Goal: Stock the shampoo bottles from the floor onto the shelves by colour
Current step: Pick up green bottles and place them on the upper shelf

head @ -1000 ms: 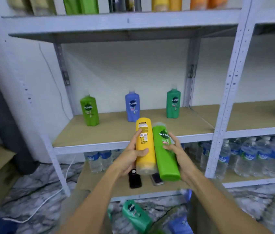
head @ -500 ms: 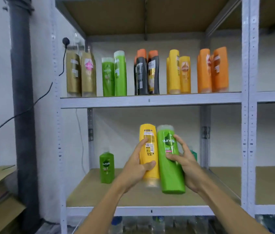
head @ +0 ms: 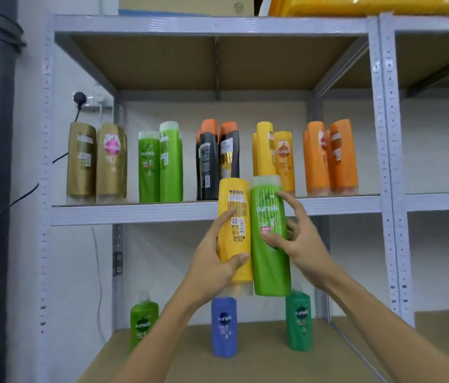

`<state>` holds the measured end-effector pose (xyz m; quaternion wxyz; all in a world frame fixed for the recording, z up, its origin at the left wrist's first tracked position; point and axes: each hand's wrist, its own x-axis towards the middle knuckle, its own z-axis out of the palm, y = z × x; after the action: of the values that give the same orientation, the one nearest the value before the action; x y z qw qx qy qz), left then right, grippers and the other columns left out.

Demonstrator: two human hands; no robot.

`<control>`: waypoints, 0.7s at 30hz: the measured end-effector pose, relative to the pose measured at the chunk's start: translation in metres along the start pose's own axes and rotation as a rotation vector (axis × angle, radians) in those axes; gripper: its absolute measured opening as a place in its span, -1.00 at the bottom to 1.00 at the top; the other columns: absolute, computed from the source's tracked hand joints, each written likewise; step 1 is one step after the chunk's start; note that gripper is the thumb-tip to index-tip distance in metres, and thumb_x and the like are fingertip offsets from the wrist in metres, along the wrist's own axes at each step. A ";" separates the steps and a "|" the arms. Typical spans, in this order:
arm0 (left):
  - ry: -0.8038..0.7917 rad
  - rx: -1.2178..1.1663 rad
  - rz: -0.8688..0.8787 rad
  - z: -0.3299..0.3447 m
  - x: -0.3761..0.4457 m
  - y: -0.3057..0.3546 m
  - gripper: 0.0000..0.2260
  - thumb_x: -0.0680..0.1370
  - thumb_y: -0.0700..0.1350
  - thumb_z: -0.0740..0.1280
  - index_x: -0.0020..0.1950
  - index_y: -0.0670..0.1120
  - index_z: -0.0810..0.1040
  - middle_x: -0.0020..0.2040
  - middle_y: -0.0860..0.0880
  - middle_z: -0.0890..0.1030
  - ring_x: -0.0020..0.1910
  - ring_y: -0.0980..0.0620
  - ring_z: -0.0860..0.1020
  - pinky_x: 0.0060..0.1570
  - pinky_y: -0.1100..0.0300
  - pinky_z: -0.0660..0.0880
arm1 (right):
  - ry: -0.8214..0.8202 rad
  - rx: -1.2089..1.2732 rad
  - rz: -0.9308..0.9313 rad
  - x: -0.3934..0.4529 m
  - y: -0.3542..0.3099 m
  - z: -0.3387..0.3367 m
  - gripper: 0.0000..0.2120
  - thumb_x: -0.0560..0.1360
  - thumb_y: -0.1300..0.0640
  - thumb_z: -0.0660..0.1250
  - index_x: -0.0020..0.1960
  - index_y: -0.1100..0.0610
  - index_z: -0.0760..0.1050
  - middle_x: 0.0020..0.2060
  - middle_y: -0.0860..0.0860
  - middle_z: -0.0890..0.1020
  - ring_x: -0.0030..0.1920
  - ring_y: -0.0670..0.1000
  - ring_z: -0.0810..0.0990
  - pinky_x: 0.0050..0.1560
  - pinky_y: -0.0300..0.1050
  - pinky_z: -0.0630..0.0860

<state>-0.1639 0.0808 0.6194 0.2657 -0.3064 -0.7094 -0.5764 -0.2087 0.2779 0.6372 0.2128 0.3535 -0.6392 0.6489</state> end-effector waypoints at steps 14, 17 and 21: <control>0.156 0.206 0.325 0.072 0.156 0.006 -0.31 0.44 -0.17 0.55 0.47 0.20 0.36 0.30 0.06 0.54 0.19 0.08 0.60 0.15 -0.01 0.61 | 0.217 -0.224 -0.258 0.096 -0.024 -0.097 -0.24 0.49 0.20 0.50 0.54 -0.17 0.24 0.19 0.00 0.65 0.11 -0.05 0.70 0.05 -0.07 0.67; 0.208 0.218 0.357 0.090 0.181 0.002 -0.32 0.46 -0.16 0.53 0.47 0.20 0.32 0.28 0.03 0.56 0.14 0.04 0.62 0.12 -0.02 0.62 | 0.260 -0.295 -0.286 0.109 -0.022 -0.117 -0.24 0.49 0.16 0.51 0.54 -0.20 0.24 0.19 0.00 0.66 0.11 -0.04 0.69 0.12 0.00 0.65; 0.258 0.311 0.404 0.105 0.212 -0.007 -0.31 0.47 -0.14 0.52 0.50 0.20 0.29 0.36 0.00 0.51 0.27 -0.03 0.55 0.24 -0.09 0.55 | 0.282 -0.372 -0.309 0.121 -0.021 -0.140 -0.25 0.50 0.13 0.51 0.52 -0.28 0.23 0.26 0.00 0.63 0.15 -0.04 0.68 0.16 0.07 0.65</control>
<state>-0.3140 0.2099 0.7490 0.5072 -0.3212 -0.6741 -0.4304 -0.2993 0.3957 0.7496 0.4571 0.3080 -0.6500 0.5232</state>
